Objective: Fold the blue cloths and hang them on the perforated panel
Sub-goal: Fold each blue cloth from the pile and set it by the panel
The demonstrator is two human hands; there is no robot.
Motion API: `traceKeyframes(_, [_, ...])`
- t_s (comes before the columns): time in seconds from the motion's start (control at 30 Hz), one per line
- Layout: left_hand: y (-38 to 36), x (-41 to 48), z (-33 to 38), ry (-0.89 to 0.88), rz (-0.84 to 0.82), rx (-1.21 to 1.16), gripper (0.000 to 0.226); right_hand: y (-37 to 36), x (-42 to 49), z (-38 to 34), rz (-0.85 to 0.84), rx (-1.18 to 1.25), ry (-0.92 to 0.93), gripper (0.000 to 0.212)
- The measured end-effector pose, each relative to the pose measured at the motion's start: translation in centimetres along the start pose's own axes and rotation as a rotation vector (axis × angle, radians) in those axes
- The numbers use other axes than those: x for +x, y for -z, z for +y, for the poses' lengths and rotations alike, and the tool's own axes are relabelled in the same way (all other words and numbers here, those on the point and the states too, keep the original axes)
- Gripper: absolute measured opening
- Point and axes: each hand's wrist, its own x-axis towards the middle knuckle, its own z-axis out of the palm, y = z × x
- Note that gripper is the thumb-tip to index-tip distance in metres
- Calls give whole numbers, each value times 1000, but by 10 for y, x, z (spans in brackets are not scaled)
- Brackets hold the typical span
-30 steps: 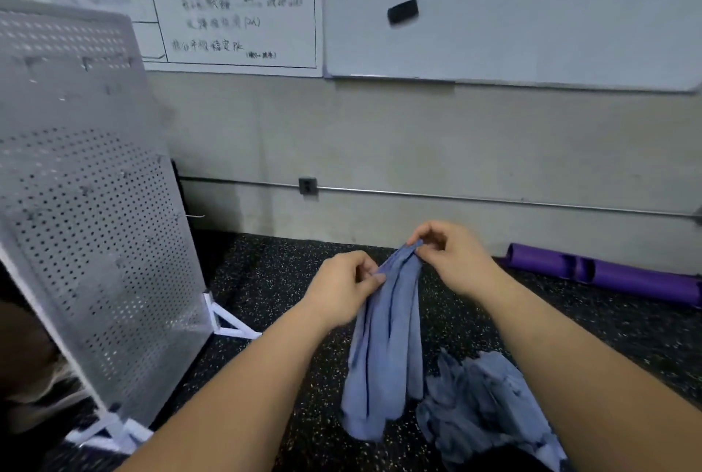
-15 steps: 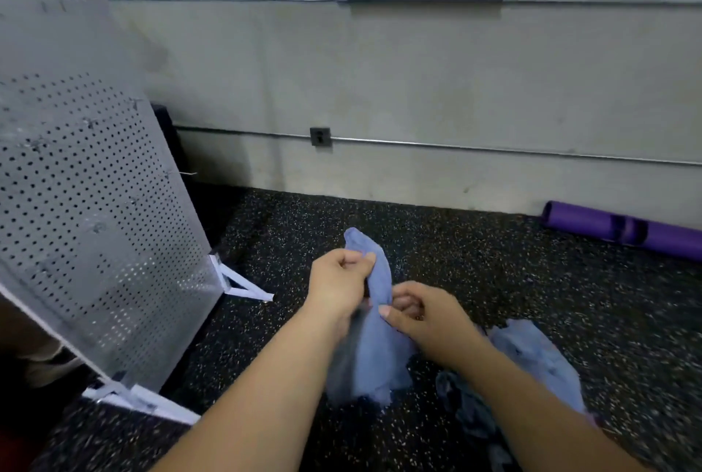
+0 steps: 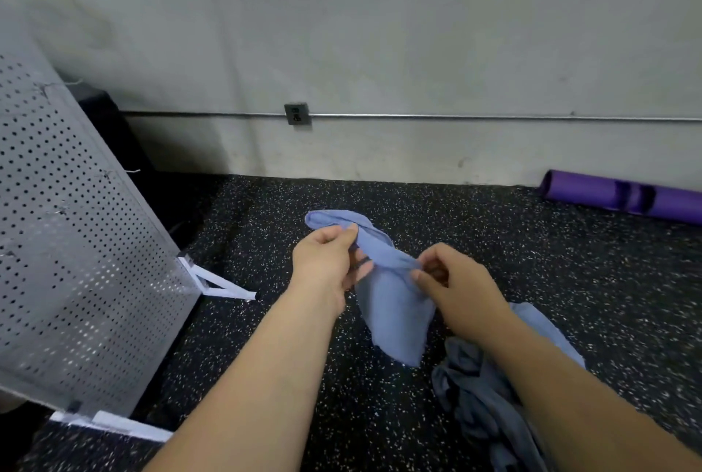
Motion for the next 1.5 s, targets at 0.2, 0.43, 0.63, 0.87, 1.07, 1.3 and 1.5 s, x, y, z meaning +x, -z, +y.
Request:
traceKeyframes(0.2, [-8,4,-9,52,-44,103,7,31,2,25,9,92,26,18])
traceKeyframes(0.43, [-3,7,-17,-201,-23,419,27,47,-4,24,197,117,129,13])
traceKeyframes(0.63, [10,4,-21,-409,-191,886,10,61,-11,16,173,213,185,16])
traceKeyframes(0.87, [23,4,-12,-534,-261,950,21,78,-18,18,16,-5,246,39])
traceKeyframes(1.07, [32,-1,-10,-520,-499,864,20,75,-15,21,262,-25,300,11])
traceKeyframes(1.3, [47,2,-10,-396,-812,977,15,74,-14,12,298,355,125,12])
traceKeyframes(1.5, [64,14,-20,-288,-809,1286,27,83,-12,13,496,357,96,17])
